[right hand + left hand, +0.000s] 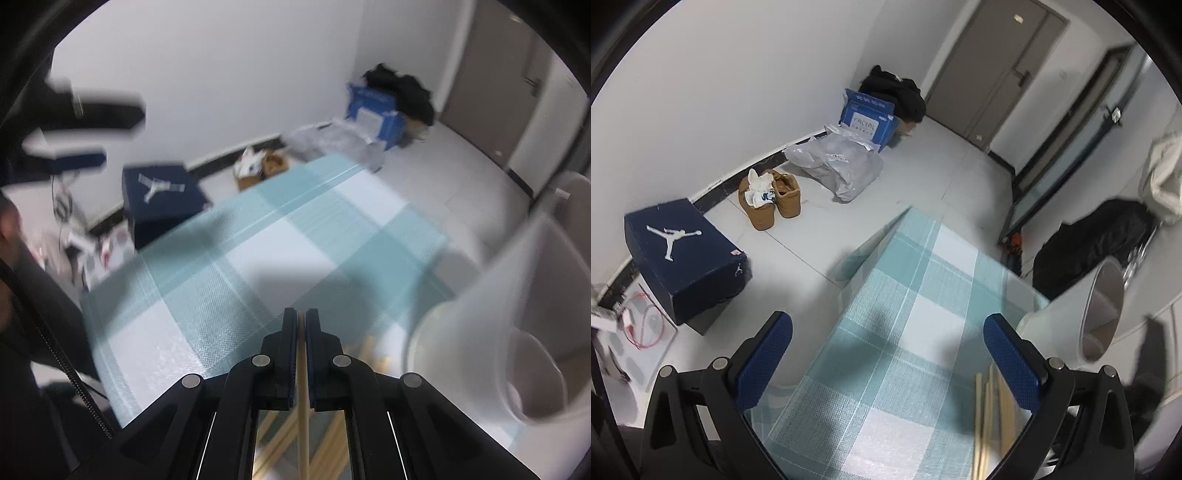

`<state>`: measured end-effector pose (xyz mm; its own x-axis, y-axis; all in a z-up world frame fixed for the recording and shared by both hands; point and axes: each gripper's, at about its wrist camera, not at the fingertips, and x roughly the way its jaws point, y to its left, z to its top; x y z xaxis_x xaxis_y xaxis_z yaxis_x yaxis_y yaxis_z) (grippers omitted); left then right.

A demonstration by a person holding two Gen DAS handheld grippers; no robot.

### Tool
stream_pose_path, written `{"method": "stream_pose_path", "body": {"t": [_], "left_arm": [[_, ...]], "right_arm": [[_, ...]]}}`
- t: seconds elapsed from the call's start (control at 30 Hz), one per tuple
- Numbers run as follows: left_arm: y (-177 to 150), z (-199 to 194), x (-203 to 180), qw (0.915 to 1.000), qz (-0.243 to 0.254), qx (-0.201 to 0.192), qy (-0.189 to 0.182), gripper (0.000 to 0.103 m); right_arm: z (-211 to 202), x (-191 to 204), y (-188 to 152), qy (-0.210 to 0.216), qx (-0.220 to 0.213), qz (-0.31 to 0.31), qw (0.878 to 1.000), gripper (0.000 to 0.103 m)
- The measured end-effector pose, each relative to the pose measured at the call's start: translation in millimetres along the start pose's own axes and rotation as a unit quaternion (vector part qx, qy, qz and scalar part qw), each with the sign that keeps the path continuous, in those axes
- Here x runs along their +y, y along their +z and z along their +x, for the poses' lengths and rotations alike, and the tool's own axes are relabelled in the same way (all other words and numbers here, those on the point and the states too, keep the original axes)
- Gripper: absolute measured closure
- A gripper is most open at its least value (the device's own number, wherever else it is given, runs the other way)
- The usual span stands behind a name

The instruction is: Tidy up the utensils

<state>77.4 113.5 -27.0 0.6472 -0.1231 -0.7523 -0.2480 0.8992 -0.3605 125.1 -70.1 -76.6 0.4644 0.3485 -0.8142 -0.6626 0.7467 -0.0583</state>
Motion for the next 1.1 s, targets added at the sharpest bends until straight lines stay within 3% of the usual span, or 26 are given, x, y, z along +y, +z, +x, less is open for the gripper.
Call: {"method": "stream_pose_path", "body": {"t": [0.23, 0.53, 0.7, 0.87, 1.1], "left_arm": [[-20.0, 19.4, -24.1, 0.9979, 0.041, 0.05, 0.003, 0.001], [-53.2, 41.8, -60.5, 0.9873, 0.106, 0.117, 0.018, 0.001], [-66.0, 53.5, -68.5, 0.982, 0.124, 0.133, 0.051, 0.001], [-67.3, 60.7, -76.9, 0.9804, 0.132, 0.131, 0.065, 0.001], [-73.7, 82.7, -87.7, 0.9715, 0.148, 0.157, 0.098, 0.001]], "right_arm": [[-51.0, -39.6, -22.1, -0.005, -0.058, 0.101, 0.993, 0.099], [-84.1, -85.6, -62.5, 0.014, -0.111, 0.218, 0.97, 0.099], [-98.6, -101.2, -74.8, 0.017, -0.132, 0.235, 0.963, 0.099], [-108.1, -102.8, -79.8, 0.01, -0.145, 0.23, 0.962, 0.099], [-112.7, -105.2, -91.2, 0.011, -0.154, 0.23, 0.961, 0.099]]}}
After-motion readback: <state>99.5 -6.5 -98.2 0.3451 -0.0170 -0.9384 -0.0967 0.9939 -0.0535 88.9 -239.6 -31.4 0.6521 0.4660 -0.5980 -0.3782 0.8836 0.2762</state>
